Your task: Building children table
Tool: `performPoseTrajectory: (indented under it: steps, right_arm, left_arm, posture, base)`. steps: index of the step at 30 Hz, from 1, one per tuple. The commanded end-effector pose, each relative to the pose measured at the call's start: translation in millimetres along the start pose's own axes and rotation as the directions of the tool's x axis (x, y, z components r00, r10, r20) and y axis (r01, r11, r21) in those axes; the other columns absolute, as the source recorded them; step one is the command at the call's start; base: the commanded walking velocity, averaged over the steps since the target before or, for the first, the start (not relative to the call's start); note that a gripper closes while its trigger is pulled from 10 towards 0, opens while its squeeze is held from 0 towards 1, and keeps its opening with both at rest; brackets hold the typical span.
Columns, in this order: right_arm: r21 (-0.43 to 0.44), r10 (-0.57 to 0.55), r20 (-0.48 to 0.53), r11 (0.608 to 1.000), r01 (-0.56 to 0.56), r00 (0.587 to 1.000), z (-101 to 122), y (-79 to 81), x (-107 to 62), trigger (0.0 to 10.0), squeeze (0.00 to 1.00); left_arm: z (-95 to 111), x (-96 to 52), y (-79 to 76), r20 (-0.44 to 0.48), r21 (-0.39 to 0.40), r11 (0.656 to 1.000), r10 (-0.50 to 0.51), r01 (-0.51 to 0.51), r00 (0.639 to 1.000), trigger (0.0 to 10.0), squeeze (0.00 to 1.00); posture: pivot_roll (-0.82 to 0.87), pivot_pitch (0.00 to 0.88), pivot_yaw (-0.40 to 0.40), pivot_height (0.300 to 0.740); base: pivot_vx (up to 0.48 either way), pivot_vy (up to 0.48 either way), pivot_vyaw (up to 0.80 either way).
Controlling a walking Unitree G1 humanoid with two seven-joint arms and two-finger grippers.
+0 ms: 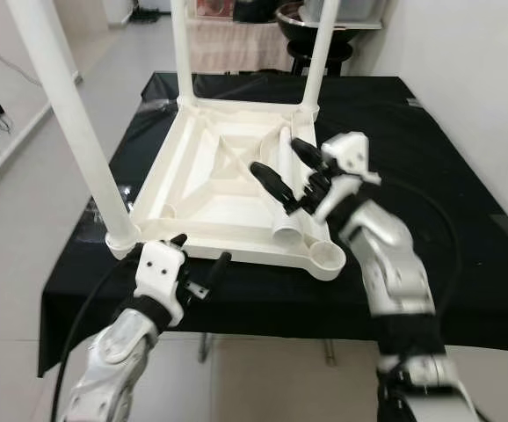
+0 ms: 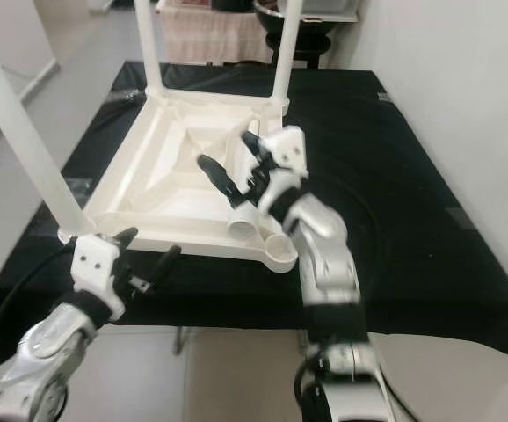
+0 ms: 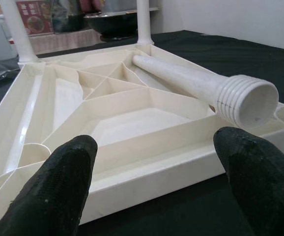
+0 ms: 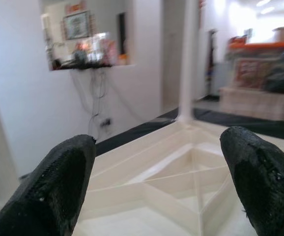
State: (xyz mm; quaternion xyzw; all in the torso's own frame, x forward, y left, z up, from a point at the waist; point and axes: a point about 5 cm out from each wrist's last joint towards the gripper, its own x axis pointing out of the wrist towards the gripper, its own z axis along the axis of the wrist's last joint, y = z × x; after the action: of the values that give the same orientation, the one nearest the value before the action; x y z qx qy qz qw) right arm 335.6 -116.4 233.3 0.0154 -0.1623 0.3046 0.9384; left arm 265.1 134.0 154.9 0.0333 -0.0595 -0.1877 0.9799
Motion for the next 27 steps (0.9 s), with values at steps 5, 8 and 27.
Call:
performPoseTrajectory:
  steps: [5,8,27]
  right_arm:
    - [0.076,-0.043,-0.025,0.996,0.045,0.999,-13.0,17.8,-18.3,10.0,0.00]
    - [0.107,-0.048,-0.039,0.993,0.052,0.998,-18.8,22.3,-26.3,10.0,0.00]
    - [0.280,-0.105,-0.231,0.945,0.169,0.967,-67.6,25.9,-56.2,10.0,0.00]
  left_arm:
    - [-9.2,0.5,3.2,-0.053,-0.011,0.999,0.032,-0.033,0.998,10.0,0.00]
    - [-10.4,0.3,3.6,-0.070,-0.017,0.999,0.041,-0.042,0.997,10.0,0.00]
    - [-22.4,7.6,9.9,-0.078,0.069,0.988,0.145,-0.140,0.986,10.0,0.00]
  posture:
    - [-0.14,0.103,0.009,0.740]
    - [-0.14,0.106,0.011,0.740]
    - [-0.13,0.085,-0.004,0.740]
  base:
    - [0.000,0.000,0.00]
    - [0.000,0.000,0.00]
    - [0.000,0.000,0.00]
